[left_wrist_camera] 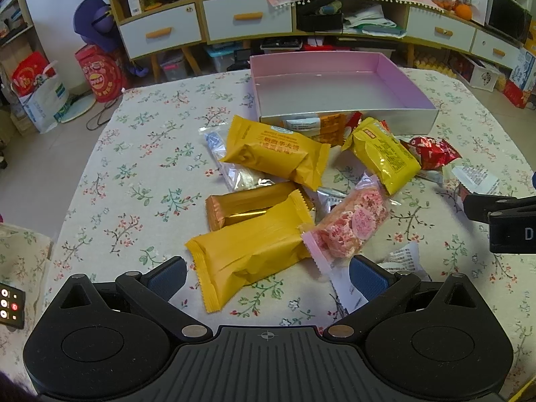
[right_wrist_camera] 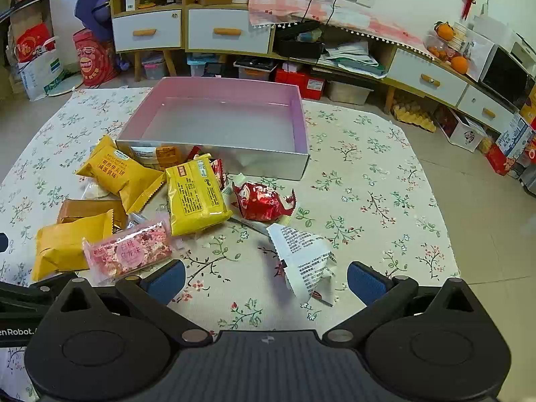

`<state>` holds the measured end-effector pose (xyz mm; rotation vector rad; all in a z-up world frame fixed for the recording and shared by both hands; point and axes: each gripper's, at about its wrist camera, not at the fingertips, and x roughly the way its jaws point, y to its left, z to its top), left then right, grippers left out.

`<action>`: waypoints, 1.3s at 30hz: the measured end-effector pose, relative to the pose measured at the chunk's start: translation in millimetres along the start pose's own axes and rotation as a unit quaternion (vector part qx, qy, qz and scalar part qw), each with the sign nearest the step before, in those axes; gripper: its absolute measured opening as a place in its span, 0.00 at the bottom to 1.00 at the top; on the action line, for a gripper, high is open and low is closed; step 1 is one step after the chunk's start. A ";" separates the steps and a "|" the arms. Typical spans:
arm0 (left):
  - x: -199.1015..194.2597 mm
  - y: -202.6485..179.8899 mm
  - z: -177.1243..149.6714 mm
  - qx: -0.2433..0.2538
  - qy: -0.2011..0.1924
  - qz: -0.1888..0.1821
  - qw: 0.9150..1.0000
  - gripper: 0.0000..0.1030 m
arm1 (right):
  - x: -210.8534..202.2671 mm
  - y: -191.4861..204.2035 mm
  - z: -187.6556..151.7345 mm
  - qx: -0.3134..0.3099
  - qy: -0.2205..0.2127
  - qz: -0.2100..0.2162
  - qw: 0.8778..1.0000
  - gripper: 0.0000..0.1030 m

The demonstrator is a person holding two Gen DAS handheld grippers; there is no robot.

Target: Organize snacks

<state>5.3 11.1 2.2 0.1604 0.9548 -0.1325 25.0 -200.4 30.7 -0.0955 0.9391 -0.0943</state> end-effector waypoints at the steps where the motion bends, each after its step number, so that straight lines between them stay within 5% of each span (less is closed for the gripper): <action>1: 0.8 0.4 0.5 0.000 -0.001 0.004 1.000 1.00 | 0.3 -0.1 0.1 0.001 0.000 0.001 1.000 0.79; 18: 8.3 6.3 7.6 0.039 -0.037 0.021 0.998 1.00 | -6.9 4.4 1.7 -0.059 -0.083 0.003 0.995 0.79; 26: 14.6 26.5 39.9 0.048 -0.038 -0.016 0.998 1.00 | 8.0 -7.4 31.4 -0.029 -0.064 0.056 0.996 0.79; 32: 48.5 56.3 55.6 -0.030 -0.002 -0.103 0.994 0.98 | 21.9 -6.4 43.8 -0.026 -0.061 0.101 0.993 0.73; 39: 63.7 61.2 71.7 -0.084 -0.006 -0.138 0.987 0.94 | 44.0 4.5 51.6 -0.029 -0.017 0.136 0.990 0.56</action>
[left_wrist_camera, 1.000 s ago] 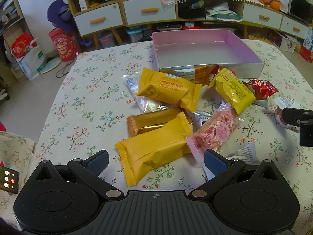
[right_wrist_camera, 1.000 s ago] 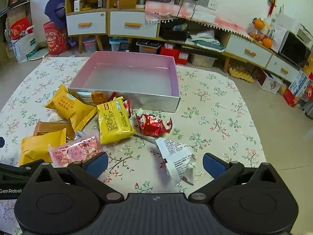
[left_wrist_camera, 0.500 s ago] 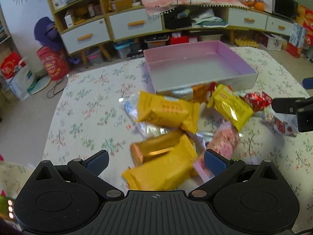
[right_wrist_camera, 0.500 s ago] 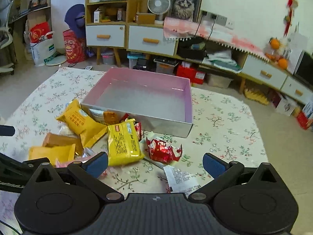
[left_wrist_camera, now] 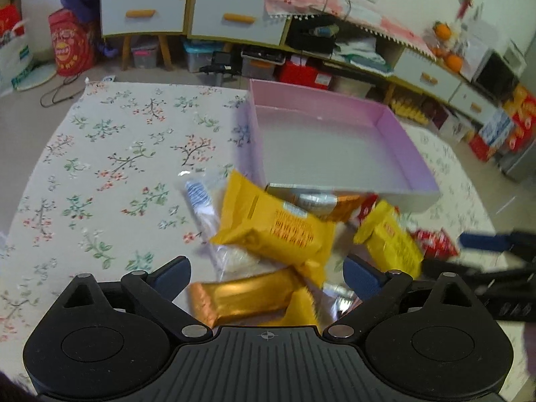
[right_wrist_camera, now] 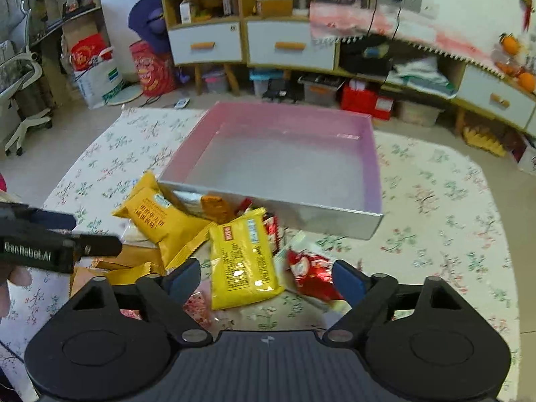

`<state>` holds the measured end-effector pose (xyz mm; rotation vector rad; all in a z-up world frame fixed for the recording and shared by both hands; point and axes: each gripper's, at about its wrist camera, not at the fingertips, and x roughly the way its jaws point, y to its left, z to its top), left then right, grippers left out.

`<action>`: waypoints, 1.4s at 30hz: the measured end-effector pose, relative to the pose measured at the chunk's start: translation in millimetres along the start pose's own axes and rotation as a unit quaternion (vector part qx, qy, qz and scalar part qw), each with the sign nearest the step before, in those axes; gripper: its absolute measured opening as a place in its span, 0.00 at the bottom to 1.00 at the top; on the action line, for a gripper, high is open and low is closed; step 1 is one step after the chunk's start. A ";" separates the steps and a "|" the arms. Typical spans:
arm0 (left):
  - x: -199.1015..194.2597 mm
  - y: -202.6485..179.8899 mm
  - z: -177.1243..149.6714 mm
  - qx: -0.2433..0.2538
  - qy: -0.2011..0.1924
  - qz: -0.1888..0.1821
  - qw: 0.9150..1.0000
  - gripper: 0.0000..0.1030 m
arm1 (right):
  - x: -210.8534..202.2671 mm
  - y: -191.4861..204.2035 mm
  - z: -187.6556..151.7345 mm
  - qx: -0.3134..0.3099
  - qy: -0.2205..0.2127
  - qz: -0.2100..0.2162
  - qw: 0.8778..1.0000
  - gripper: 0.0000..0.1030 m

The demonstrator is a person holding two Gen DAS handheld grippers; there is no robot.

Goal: Organize snacks
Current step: 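Grasp a yellow pastry pack with the left tool while the right tool grasps the yellow biscuit pack, then carry both yellow packs into the pink box and open both tools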

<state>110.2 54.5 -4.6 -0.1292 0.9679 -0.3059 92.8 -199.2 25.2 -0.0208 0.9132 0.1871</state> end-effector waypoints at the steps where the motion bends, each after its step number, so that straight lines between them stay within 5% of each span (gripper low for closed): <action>1: 3.6 1.4 1.9 -0.007 0.002 -0.003 1.000 0.92 | 3.3 0.6 1.3 0.002 0.005 0.003 1.000 0.54; 11: 28.5 -1.4 12.3 -0.076 0.000 -0.006 0.997 0.74 | 29.8 9.0 5.6 0.003 0.041 0.016 0.999 0.34; 15: 37.5 1.9 12.4 -0.104 0.001 -0.002 0.995 0.59 | 38.3 8.6 5.5 0.005 0.055 0.014 0.998 0.31; 27: 52.8 3.9 6.6 -0.129 -0.021 0.018 0.991 0.59 | 48.3 12.1 3.3 0.011 0.065 0.009 0.998 0.26; 42: 33.1 13.5 4.6 -0.124 -0.029 0.008 0.992 0.08 | 25.0 7.3 7.0 0.026 0.033 -0.009 0.999 0.23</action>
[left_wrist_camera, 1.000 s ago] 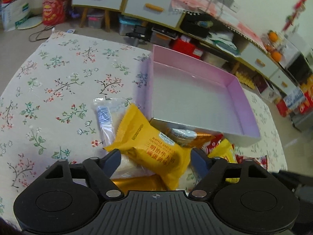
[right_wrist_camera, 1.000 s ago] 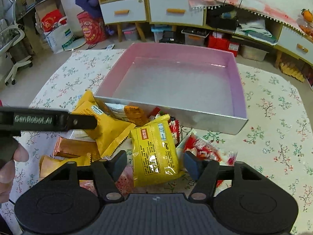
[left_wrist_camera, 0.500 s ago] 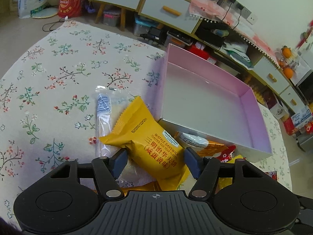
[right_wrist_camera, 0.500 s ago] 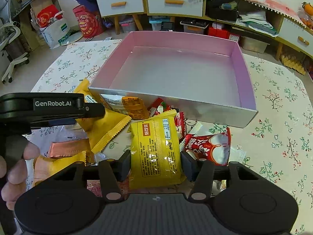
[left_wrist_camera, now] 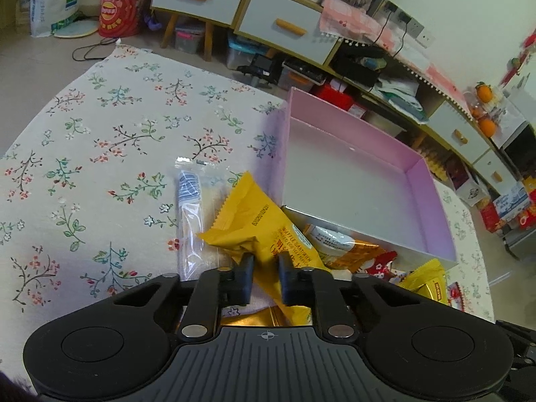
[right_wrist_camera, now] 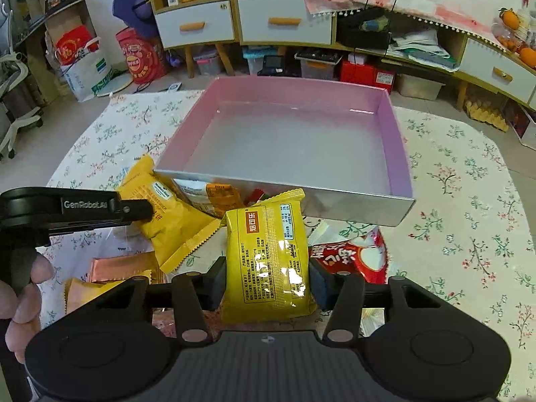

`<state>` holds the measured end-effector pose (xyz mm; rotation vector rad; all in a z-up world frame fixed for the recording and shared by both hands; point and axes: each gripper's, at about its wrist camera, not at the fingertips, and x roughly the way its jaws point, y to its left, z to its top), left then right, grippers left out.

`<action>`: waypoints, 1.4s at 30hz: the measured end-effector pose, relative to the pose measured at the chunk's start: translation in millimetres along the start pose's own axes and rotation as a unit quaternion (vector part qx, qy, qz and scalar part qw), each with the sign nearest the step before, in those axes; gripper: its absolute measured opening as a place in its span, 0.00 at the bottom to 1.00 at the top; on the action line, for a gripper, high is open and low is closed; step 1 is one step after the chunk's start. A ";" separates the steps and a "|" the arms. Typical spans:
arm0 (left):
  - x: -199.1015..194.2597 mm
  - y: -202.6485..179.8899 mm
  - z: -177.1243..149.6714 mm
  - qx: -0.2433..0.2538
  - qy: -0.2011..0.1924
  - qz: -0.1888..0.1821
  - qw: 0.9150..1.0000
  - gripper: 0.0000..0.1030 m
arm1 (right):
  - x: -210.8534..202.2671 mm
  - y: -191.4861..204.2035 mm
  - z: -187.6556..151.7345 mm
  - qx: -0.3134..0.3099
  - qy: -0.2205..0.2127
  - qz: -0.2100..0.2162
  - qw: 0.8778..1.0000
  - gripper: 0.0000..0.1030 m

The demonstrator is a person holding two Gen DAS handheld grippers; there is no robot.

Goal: Organize snacks
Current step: 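Carry both yellow packs into the pink box and open both tools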

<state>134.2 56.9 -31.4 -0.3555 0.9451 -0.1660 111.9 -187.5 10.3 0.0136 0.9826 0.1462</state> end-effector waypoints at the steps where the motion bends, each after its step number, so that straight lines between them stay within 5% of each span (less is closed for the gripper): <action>1: -1.0 0.8 0.2 0.001 0.001 -0.002 1.000 0.07 | -1.1 -0.5 -0.2 0.002 -0.001 -0.001 1.000 0.24; 5: -0.4 10.1 0.4 -0.036 0.008 -0.028 0.999 0.19 | -3.5 -3.0 -1.1 0.011 -0.002 -0.002 1.000 0.24; 9: 4.7 11.6 0.0 -0.079 0.005 -0.021 0.997 0.51 | -3.1 -4.0 -0.2 0.017 0.000 -0.001 1.000 0.24; 19: 28.2 -11.9 -3.3 -0.104 -0.020 0.049 0.993 0.63 | 7.6 -5.5 1.9 0.033 0.016 0.004 0.999 0.24; 24: 34.7 -15.9 -10.7 -0.087 -0.034 0.068 0.993 0.61 | 9.5 -9.9 0.0 0.036 0.023 0.006 0.999 0.24; 30: 28.9 -9.0 -11.1 -0.082 -0.021 0.056 0.995 0.40 | 9.9 -17.6 -0.1 0.049 0.028 0.012 0.998 0.24; 42: 9.9 -3.8 -12.7 -0.039 0.020 0.013 0.999 0.35 | 0.2 -16.7 6.3 0.048 0.006 0.008 0.999 0.24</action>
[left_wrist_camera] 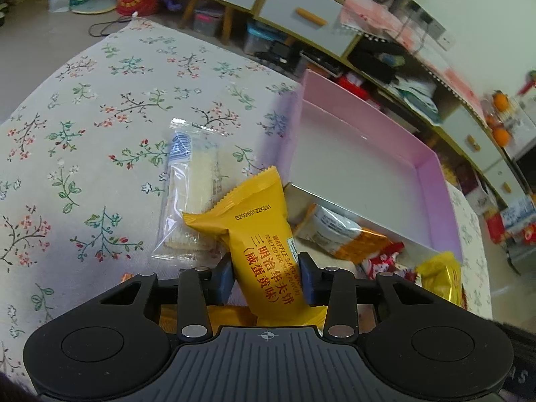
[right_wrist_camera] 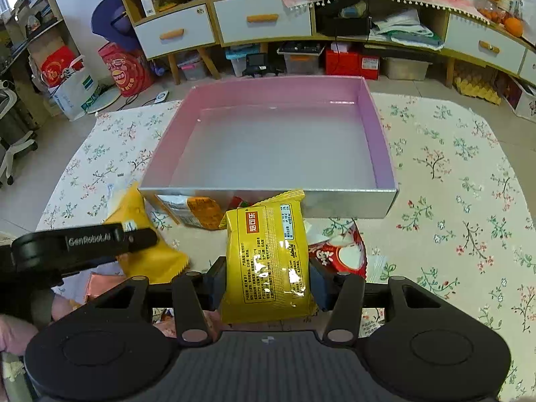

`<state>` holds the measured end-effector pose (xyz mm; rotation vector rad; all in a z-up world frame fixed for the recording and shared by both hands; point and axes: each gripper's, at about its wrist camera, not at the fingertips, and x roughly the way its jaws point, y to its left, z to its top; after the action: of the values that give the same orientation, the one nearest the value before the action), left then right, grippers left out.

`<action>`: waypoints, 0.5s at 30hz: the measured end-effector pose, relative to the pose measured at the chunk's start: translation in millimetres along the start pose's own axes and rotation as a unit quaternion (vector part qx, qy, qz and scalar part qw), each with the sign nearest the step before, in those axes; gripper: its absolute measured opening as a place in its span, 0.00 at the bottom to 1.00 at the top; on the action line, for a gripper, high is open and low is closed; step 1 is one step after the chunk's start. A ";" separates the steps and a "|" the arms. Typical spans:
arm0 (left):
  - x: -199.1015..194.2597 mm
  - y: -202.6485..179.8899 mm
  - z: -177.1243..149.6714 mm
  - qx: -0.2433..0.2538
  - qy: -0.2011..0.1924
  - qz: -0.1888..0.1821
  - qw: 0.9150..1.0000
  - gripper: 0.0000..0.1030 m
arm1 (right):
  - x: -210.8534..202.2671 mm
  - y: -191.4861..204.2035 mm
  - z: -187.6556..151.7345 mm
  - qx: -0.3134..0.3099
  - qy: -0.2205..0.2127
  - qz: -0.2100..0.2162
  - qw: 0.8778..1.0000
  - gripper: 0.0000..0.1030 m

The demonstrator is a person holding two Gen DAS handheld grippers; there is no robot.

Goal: Organize snacks
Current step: 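Carry both yellow packs into the pink box and open both tools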

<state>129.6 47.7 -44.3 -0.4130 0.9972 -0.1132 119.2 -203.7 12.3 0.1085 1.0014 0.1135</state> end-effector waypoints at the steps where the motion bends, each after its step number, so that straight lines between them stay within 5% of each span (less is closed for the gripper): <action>1: -2.9 0.7 0.5 0.002 0.003 -0.006 1.000 0.35 | -1.0 0.8 0.6 -0.002 -0.002 0.000 1.000 0.24; 15: -43.7 -13.6 5.2 0.099 -0.007 -0.023 0.995 0.33 | -13.8 4.0 19.1 -0.036 -0.049 -0.023 0.998 0.24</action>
<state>111.5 48.9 -2.0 -0.2553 0.9542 -0.2473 127.8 -202.5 34.6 0.0252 0.9012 0.0999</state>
